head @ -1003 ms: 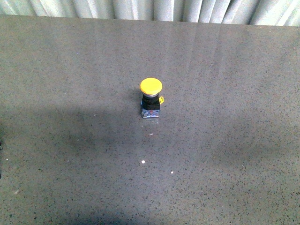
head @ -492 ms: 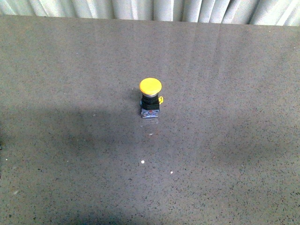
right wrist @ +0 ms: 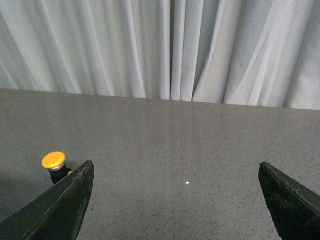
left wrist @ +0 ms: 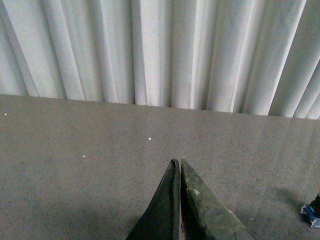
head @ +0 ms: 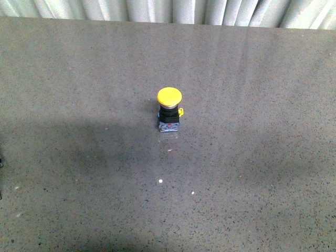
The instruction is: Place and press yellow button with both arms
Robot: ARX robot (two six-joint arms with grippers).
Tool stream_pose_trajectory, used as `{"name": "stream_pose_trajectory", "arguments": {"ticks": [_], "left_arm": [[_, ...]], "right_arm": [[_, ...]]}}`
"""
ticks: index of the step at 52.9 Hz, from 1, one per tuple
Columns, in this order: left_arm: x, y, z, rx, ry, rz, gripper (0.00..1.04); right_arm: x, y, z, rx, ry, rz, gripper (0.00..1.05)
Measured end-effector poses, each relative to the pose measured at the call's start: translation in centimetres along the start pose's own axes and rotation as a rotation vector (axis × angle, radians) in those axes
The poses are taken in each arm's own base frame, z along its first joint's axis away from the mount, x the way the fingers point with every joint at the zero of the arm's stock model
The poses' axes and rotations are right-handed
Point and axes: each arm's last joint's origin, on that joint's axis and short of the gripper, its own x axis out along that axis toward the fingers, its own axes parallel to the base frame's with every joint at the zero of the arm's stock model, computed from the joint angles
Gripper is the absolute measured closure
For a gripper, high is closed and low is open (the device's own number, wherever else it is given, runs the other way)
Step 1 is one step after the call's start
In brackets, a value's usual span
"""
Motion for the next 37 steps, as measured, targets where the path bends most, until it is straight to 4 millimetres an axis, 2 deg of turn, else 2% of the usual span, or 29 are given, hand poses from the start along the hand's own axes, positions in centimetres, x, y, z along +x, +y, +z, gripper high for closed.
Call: {"name": "stream_pose_trajectory", "arguments": {"ticks": [10, 17, 21, 25, 32, 37], "left_arm": [[0.0, 0.0, 0.0, 0.000, 0.003, 0.002, 1.03], [0.0, 0.0, 0.0, 0.000, 0.003, 0.002, 0.81], [0.0, 0.0, 0.0, 0.000, 0.003, 0.002, 0.64], [0.0, 0.0, 0.0, 0.001, 0.003, 0.002, 0.49], [0.0, 0.0, 0.0, 0.001, 0.003, 0.002, 0.30], [0.0, 0.0, 0.0, 0.001, 0.003, 0.002, 0.15]], "right_arm": [[0.0, 0.0, 0.0, 0.000, 0.000, 0.000, 0.09], [0.0, 0.0, 0.0, 0.000, 0.000, 0.000, 0.09], [0.5, 0.2, 0.1, -0.026, 0.355, 0.091, 0.09], [2.6, 0.6, 0.9, -0.075, 0.483, 0.138, 0.09], [6.6, 1.8, 2.3, -0.145, 0.494, 0.181, 0.09], [9.7, 3.2, 2.4, -0.205, 0.508, 0.210, 0.09]]}}
